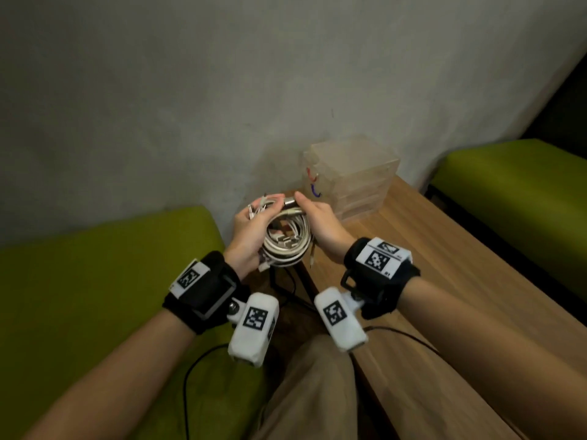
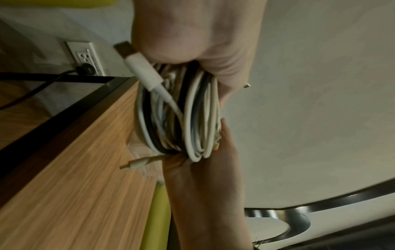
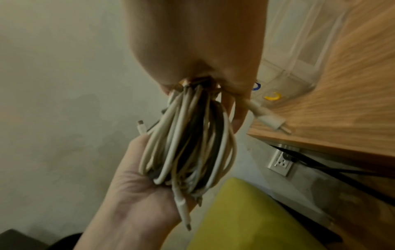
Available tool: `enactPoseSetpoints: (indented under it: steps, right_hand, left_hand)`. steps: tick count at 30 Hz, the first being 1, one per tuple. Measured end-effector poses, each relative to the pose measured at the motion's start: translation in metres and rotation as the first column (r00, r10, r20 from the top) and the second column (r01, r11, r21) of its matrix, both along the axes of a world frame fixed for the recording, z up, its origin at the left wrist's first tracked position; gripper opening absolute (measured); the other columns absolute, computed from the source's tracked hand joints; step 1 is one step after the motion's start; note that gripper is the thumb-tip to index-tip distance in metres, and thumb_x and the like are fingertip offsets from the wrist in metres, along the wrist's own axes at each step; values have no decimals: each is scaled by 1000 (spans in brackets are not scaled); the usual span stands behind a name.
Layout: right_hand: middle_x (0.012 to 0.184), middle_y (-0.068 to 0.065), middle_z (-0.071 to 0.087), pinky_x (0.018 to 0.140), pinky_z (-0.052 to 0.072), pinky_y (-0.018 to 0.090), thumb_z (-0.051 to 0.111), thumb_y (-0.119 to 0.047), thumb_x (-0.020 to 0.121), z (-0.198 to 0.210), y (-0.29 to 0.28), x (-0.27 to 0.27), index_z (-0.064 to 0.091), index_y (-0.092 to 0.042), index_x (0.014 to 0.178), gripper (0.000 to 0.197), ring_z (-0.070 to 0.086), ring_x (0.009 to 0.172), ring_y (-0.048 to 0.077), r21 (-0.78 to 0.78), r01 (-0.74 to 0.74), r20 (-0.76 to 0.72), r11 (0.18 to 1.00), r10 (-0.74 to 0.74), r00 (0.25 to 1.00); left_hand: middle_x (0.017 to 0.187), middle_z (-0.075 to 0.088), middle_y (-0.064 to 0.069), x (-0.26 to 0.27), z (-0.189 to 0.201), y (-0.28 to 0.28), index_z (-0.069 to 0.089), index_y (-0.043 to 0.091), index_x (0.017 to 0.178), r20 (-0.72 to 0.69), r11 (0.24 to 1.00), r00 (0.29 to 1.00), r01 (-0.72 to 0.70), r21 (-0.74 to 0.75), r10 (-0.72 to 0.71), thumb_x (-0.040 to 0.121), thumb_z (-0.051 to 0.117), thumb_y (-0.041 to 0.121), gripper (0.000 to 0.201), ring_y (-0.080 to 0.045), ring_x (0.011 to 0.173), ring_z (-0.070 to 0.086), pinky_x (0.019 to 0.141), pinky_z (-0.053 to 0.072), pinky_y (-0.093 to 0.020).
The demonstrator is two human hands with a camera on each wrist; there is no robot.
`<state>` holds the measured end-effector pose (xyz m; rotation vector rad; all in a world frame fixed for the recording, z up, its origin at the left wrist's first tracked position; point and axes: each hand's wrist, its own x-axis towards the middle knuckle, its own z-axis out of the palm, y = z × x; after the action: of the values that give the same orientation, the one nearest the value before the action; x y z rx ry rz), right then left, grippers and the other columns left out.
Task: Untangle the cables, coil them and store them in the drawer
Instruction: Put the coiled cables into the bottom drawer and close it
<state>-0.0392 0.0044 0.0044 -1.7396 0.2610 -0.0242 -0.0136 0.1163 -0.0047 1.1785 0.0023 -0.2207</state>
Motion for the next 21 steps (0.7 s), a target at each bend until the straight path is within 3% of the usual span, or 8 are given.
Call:
enactPoseSetpoints:
  steps: [5,7,8,10,11,12,16,21]
  right_hand:
    - [98,6,70,83,49,30,29,-45,97,15,-15,8,66,-12,95,50,64,85,13,5,-131,-7,991,131,991]
    - [101,8,70,82,47,32,30,-43,98,23,-34,20,67,-10,99,49,63,86,16,-209,21,125,978,5,992]
    - [108,11,68,87,44,34,34,-40,98,26,-48,29,66,-9,105,45,62,96,21,-451,125,214,884,-28,976]
    - [130,14,52,99,35,42,42,-38,95,29,-72,45,54,-10,124,42,45,122,30,-853,219,240,475,-17,971]
    - [141,14,41,104,29,49,44,-41,94,25,-81,53,44,-12,133,49,32,131,33,-929,173,175,328,-23,984]
    - [148,12,30,107,23,55,42,-45,93,20,-85,58,35,-14,139,56,22,137,33,-955,99,90,280,-44,995]
    - [154,7,19,108,16,66,35,-50,94,1,-88,68,23,-19,144,60,6,143,32,-889,28,-8,457,-76,997]
    - [152,3,26,107,17,66,38,-34,97,11,-102,48,31,-23,141,46,14,142,27,-911,-56,-23,409,84,996]
  left_hand:
    - [61,70,5,5,-3,9,68,15,78,0,998,999,-43,54,44,81,65,10,7,-10,58,66,58,55,-24]
    - [62,71,4,5,-7,15,69,18,74,-3,997,999,-33,72,34,81,66,12,10,-13,61,66,65,54,-31]
    - [64,71,4,5,-8,16,70,19,72,-4,997,1000,-21,79,22,81,66,13,11,-14,64,66,68,54,-34]
    - [65,71,3,4,-11,18,70,20,71,-7,996,1000,-1,85,1,81,67,14,11,-15,65,66,68,54,-34]
    - [64,71,3,3,-12,18,70,19,73,-9,996,1000,4,85,-4,81,66,14,10,-14,63,67,65,54,-31]
    - [65,71,2,2,-13,18,70,18,74,-11,996,1000,7,89,-6,81,66,14,8,-14,63,67,64,54,-30]
    - [72,71,-1,1,-12,19,70,16,78,6,993,999,38,109,-39,81,66,15,5,-16,68,66,64,54,-30]
    - [69,72,0,-2,-10,12,69,12,86,-5,990,996,89,109,-89,82,65,15,7,-14,62,66,56,55,-24]
